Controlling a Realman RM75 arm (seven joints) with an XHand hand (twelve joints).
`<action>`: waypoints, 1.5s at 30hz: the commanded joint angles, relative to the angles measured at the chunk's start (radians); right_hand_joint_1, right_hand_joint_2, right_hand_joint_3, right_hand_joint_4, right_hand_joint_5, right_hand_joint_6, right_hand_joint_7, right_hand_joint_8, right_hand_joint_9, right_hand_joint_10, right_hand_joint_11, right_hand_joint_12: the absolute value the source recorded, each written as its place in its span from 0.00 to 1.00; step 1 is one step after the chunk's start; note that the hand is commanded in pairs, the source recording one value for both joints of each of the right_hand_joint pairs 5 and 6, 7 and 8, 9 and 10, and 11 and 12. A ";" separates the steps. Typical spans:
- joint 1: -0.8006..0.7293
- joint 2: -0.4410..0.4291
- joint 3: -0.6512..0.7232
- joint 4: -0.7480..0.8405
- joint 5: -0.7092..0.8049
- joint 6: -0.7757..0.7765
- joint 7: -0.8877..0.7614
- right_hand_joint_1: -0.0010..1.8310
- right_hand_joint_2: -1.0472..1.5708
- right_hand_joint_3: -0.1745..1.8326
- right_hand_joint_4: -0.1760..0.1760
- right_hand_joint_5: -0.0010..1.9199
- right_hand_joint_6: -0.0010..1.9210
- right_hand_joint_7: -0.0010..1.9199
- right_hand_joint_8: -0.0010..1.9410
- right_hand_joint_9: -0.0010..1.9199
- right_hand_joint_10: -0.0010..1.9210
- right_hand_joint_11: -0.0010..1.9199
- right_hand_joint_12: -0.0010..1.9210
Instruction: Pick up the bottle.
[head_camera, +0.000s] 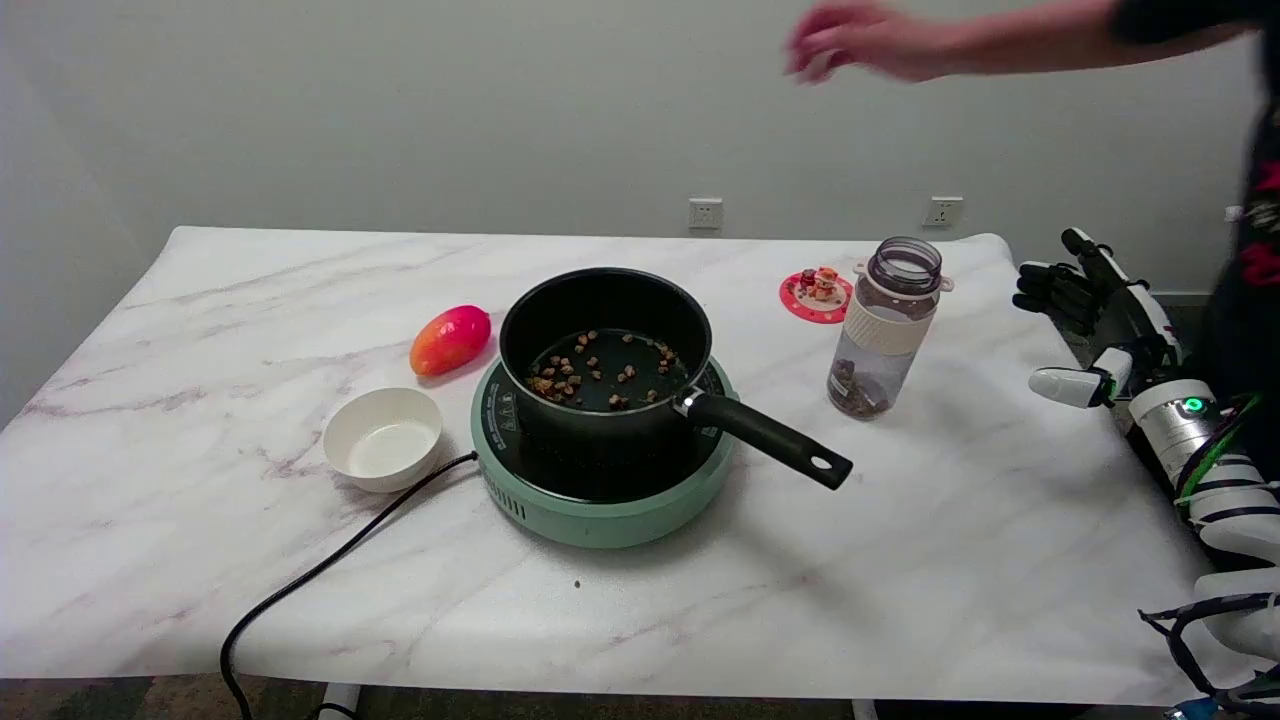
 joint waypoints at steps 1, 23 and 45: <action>-0.006 0.010 0.007 0.022 -0.014 -0.002 0.025 0.75 0.10 0.70 0.50 0.04 0.04 0.26 0.26 0.26 0.26 0.28 0.28; -0.053 -0.015 0.075 -0.030 0.000 0.051 0.059 0.70 0.00 0.66 0.50 0.03 0.03 0.22 0.22 0.25 0.25 0.26 0.26; -0.032 -0.056 -0.011 0.106 0.085 0.005 0.064 0.65 0.02 0.52 0.50 0.00 0.00 0.18 0.18 0.21 0.21 0.22 0.22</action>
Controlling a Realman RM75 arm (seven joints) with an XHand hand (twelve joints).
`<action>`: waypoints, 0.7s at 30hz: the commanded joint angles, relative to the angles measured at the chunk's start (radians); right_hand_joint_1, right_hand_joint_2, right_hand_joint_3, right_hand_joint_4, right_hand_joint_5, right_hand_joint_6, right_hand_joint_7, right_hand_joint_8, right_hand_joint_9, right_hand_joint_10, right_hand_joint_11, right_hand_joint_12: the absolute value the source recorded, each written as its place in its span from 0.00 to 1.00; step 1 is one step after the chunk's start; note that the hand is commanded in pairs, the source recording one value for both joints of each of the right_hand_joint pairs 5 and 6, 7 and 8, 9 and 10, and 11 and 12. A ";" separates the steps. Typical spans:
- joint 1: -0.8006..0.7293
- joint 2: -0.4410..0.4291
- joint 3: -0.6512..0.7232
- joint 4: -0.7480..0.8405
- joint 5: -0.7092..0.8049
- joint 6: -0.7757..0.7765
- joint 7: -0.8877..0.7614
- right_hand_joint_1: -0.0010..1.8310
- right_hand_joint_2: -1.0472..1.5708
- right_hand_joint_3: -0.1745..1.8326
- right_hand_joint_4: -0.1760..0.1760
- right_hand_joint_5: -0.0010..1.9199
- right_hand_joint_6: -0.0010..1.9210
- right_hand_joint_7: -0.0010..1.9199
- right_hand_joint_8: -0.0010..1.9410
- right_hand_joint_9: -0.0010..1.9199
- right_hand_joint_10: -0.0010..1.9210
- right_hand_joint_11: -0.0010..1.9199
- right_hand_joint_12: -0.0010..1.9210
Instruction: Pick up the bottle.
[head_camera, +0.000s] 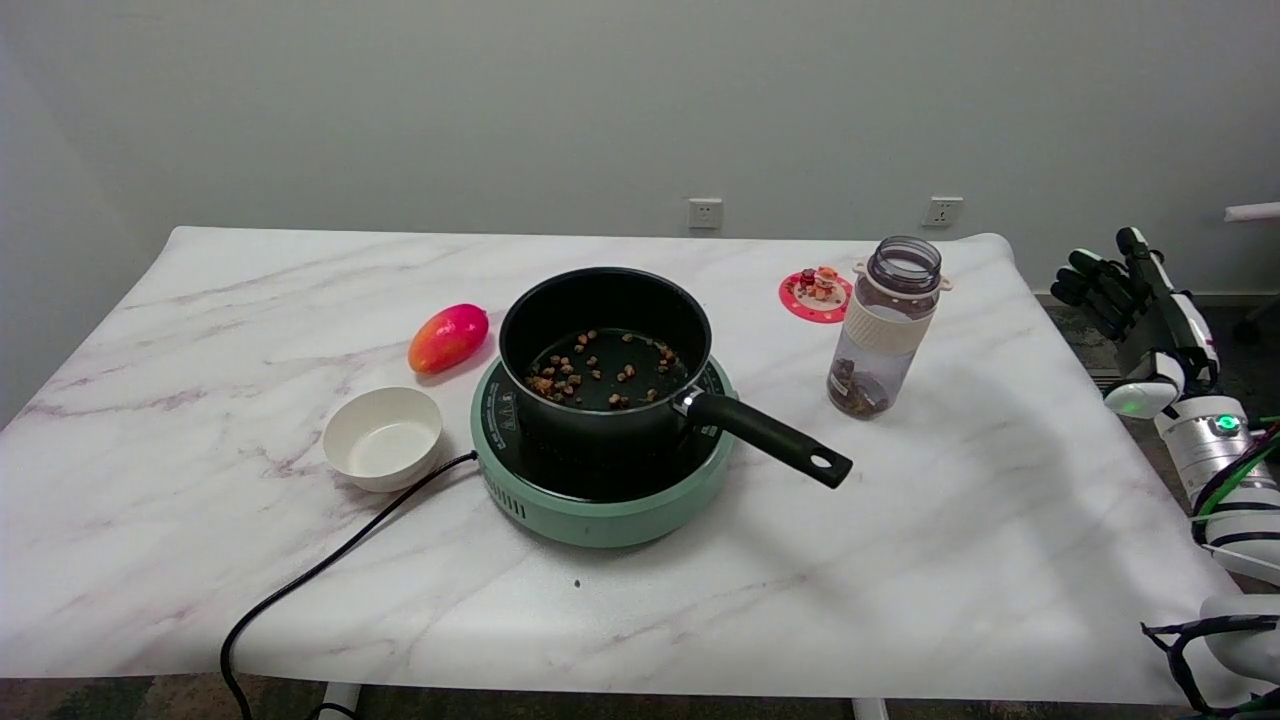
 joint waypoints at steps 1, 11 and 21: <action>0.027 -0.030 -0.078 0.109 0.008 -0.061 0.006 0.65 0.02 0.52 0.50 0.00 0.00 0.18 0.18 0.21 0.21 0.22 0.22; 0.089 -0.034 -0.164 0.124 -0.016 -0.062 0.006 0.65 0.01 0.54 0.50 0.00 0.00 0.20 0.19 0.20 0.20 0.21 0.21; 0.137 -0.076 -0.199 0.156 -0.093 -0.092 0.005 0.65 0.01 0.54 0.50 0.00 0.00 0.20 0.20 0.20 0.20 0.21 0.21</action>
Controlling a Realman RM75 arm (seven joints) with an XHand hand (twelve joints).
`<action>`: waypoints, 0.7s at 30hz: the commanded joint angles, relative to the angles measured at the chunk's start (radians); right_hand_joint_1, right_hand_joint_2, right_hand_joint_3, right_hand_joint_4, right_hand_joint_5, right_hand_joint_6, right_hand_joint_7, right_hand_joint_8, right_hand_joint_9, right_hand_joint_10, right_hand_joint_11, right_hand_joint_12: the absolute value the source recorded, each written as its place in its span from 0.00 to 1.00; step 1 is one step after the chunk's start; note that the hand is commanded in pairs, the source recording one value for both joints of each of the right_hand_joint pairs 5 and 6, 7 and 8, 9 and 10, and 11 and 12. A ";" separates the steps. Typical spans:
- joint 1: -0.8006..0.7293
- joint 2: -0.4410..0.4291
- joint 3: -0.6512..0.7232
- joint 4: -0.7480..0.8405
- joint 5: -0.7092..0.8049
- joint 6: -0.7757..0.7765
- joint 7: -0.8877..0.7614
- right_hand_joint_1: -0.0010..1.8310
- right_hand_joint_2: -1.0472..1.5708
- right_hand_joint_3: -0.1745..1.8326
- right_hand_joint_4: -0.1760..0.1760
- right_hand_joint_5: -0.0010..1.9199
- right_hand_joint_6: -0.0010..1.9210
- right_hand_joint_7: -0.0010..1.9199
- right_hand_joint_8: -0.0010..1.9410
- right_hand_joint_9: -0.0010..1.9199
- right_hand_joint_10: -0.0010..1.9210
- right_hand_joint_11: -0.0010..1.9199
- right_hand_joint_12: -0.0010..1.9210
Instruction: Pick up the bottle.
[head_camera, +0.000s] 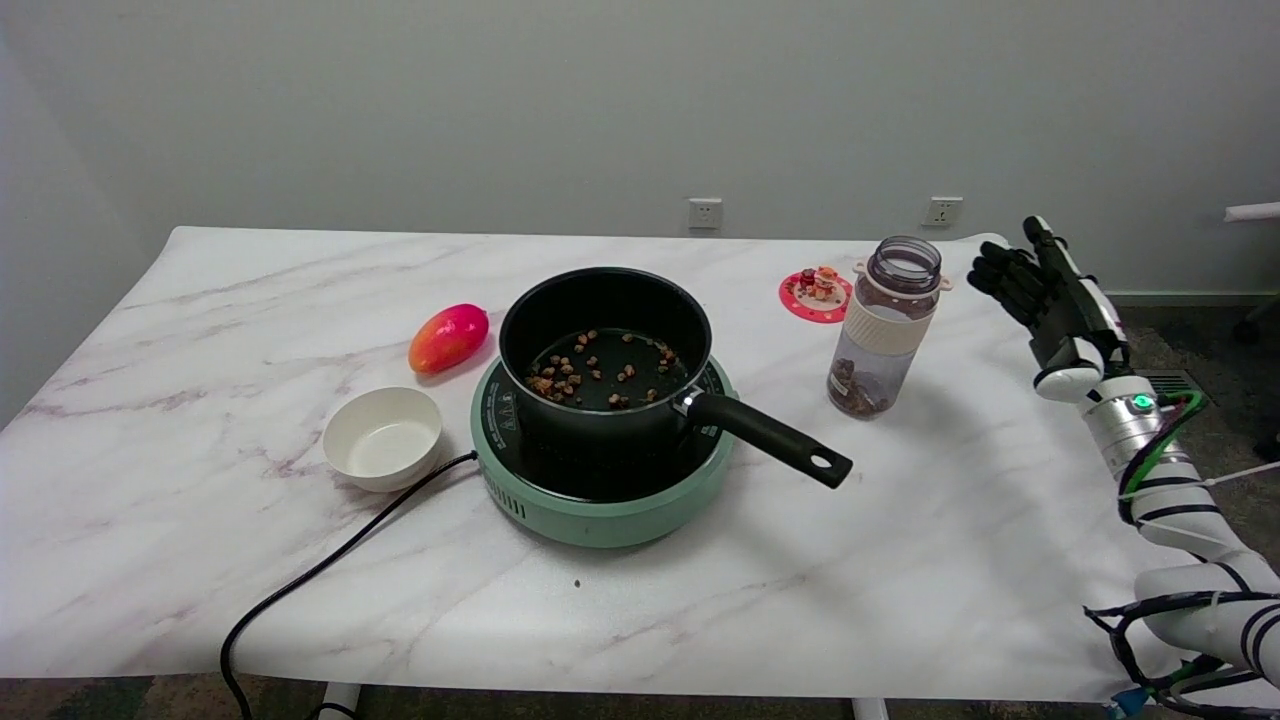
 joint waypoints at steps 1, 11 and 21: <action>0.080 -0.054 -0.078 0.057 -0.091 -0.042 -0.001 0.65 0.01 0.54 0.50 0.00 0.00 0.20 0.20 0.20 0.20 0.21 0.21; 0.124 -0.105 -0.105 0.057 -0.147 -0.058 0.006 0.65 0.01 0.54 0.50 0.00 0.00 0.20 0.20 0.20 0.20 0.20 0.20; 0.131 -0.135 -0.123 0.058 -0.147 -0.060 -0.001 0.65 0.01 0.53 0.50 0.00 0.00 0.20 0.20 0.20 0.20 0.20 0.20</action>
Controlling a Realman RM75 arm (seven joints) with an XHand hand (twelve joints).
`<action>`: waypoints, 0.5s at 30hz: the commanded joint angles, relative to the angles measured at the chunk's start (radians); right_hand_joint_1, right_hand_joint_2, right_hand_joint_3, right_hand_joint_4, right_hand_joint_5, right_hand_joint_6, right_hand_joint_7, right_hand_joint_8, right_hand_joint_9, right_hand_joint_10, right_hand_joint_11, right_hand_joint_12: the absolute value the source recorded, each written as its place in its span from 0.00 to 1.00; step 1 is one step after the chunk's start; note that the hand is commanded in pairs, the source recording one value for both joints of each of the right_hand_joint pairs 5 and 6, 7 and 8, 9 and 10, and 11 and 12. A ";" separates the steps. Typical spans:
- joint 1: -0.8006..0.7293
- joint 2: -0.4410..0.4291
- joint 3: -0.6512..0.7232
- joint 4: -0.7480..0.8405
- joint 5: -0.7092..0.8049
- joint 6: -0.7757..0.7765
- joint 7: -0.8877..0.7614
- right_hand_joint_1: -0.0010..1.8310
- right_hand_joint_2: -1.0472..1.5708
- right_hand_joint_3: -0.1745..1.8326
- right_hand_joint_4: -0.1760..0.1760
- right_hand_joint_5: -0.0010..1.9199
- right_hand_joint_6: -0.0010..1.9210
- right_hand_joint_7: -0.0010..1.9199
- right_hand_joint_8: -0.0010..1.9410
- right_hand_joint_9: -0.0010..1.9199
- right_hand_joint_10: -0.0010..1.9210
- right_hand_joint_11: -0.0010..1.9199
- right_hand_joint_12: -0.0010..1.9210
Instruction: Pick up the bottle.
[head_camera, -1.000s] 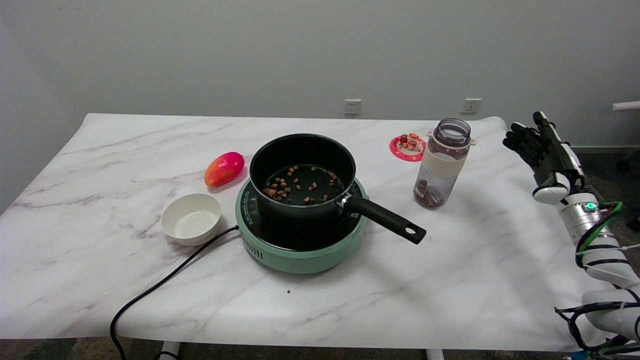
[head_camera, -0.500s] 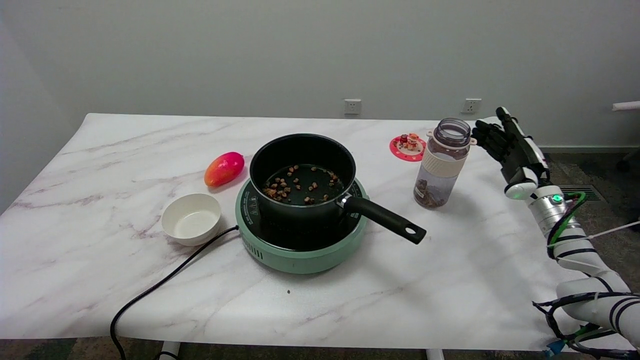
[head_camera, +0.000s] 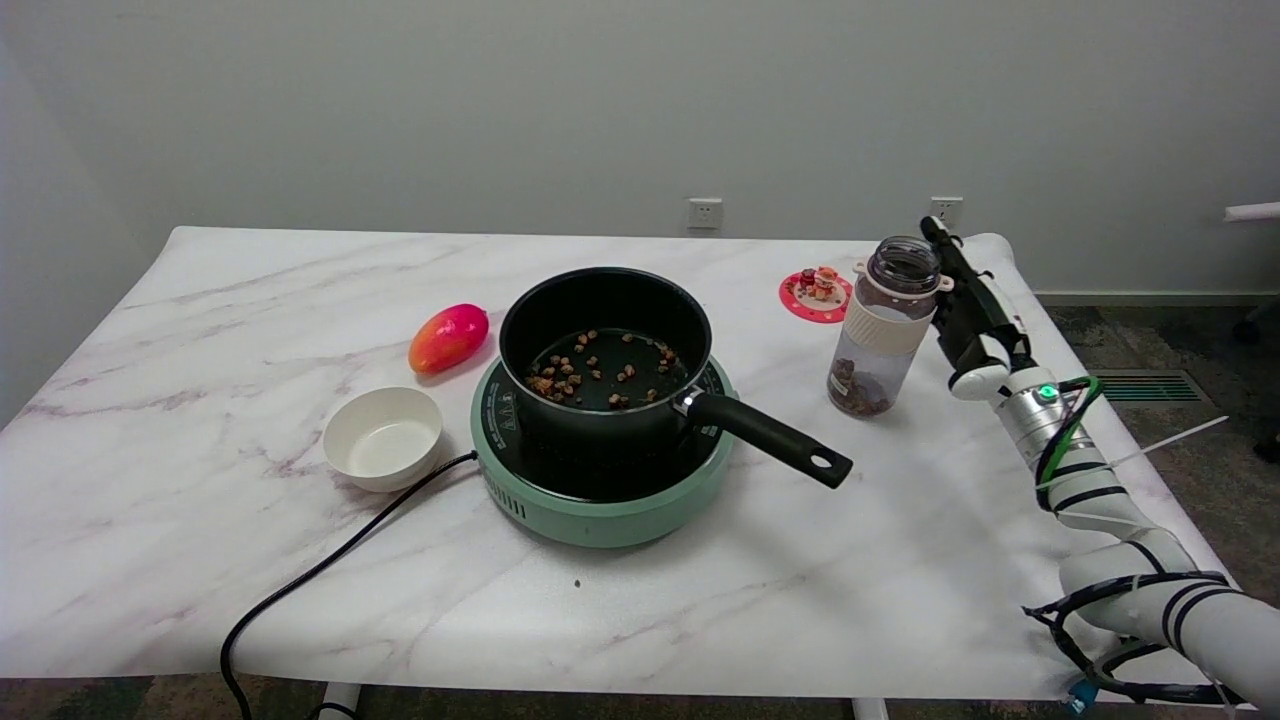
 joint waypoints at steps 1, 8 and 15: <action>0.040 -0.059 -0.041 0.012 -0.039 -0.018 -0.004 0.65 0.02 0.53 0.50 0.00 0.00 0.20 0.20 0.20 0.20 0.20 0.20; 0.040 -0.059 -0.041 0.018 -0.039 -0.028 -0.004 0.66 0.03 0.52 0.50 0.01 0.01 0.21 0.21 0.20 0.20 0.20 0.20; 0.040 -0.059 -0.035 0.016 -0.039 -0.031 -0.006 0.68 0.06 0.48 0.50 0.02 0.02 0.22 0.21 0.21 0.21 0.20 0.20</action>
